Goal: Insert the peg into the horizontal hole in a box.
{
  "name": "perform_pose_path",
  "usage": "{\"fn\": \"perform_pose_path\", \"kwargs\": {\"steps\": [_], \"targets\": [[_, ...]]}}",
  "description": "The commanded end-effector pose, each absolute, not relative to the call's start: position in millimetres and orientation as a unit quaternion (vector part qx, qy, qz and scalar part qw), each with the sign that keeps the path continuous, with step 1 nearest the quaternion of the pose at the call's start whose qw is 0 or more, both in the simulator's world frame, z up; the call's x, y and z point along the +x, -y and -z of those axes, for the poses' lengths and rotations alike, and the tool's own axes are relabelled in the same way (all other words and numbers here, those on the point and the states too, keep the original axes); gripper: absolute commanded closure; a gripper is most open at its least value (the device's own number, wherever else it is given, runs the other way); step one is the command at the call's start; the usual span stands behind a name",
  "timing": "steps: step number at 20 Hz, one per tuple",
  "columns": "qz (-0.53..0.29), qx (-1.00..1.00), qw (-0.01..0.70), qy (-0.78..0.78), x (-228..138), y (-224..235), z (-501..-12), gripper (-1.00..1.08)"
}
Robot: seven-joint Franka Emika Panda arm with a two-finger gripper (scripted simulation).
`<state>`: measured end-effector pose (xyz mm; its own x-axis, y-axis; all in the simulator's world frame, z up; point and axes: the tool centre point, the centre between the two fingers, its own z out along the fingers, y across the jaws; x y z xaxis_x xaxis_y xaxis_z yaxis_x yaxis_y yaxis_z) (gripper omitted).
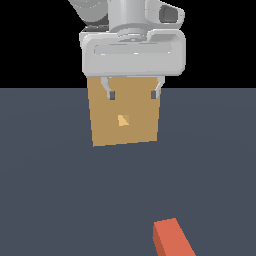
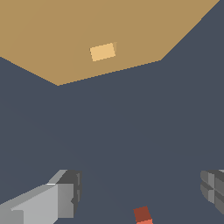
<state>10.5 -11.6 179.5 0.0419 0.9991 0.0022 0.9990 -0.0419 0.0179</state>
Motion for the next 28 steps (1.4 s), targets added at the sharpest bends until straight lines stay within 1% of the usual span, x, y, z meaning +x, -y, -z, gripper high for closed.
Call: {"fn": "perform_pose_path", "kwargs": {"steps": [1,7,13,18,28], "targets": [[-0.007,0.722,0.006,-0.692,11,12,-180,-0.92],[-0.007,0.719,0.006,-0.694,11,21,-176,-0.92],[-0.006,0.713,0.005,-0.701,13,51,-166,-0.92],[-0.005,0.703,0.005,-0.711,17,90,-153,-0.92],[-0.003,0.680,0.003,-0.734,32,187,-119,-0.92]]}}
